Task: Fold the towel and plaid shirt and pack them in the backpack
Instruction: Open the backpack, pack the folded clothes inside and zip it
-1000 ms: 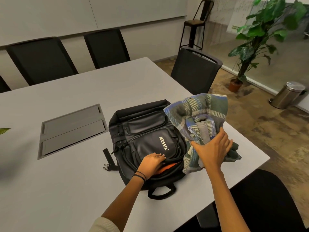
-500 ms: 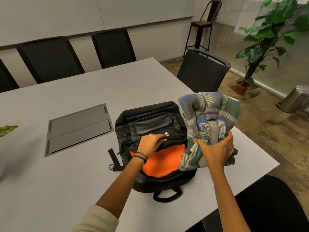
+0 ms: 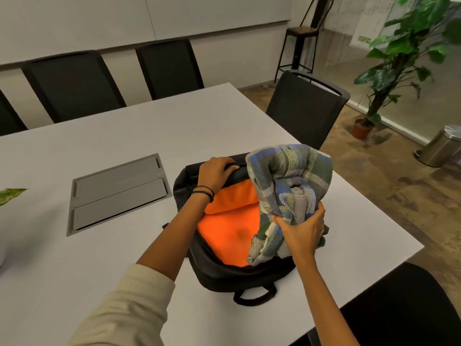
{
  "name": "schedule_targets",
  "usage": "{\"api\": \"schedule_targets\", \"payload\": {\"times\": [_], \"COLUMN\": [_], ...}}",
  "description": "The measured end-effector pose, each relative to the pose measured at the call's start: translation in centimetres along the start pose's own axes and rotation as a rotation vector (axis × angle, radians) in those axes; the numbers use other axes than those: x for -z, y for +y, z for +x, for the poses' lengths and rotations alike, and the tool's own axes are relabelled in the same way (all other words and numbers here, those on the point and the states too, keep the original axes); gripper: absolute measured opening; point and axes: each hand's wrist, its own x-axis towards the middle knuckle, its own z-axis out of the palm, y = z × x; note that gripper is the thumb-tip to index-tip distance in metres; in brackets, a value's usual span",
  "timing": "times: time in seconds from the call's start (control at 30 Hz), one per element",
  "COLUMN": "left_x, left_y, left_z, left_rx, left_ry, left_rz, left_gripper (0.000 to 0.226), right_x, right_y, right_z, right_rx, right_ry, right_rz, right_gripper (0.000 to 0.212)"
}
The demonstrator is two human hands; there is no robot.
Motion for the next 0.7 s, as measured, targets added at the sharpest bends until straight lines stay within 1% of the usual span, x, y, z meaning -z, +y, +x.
{"api": "schedule_targets", "payload": {"times": [0.13,0.3,0.5,0.7], "left_x": [1.1,1.9,3.0,3.0], "left_y": [-0.6,-1.0,-0.5,-0.3], "left_z": [1.5,3.3,4.4,4.1], "left_rx": [0.008,0.014,-0.054,-0.12], "left_ry": [0.035,0.105,0.203,0.264], "left_rz": [-0.017,-0.036,-0.027,-0.029], "left_gripper": [0.027,0.028,0.028,0.026], "right_x": [-1.6,-3.9,-6.3,-8.2], "right_y": [-0.1,0.1,0.6,1.1], "right_z": [-0.9,-2.1,-2.8,-2.4], "right_rx": [0.003,0.039,0.073,0.094], "right_ry": [-0.061,-0.122,-0.222,-0.298], "right_rz": [-0.015,-0.13,-0.331,-0.477], "right_gripper": [0.111,0.113,0.118,0.118]}}
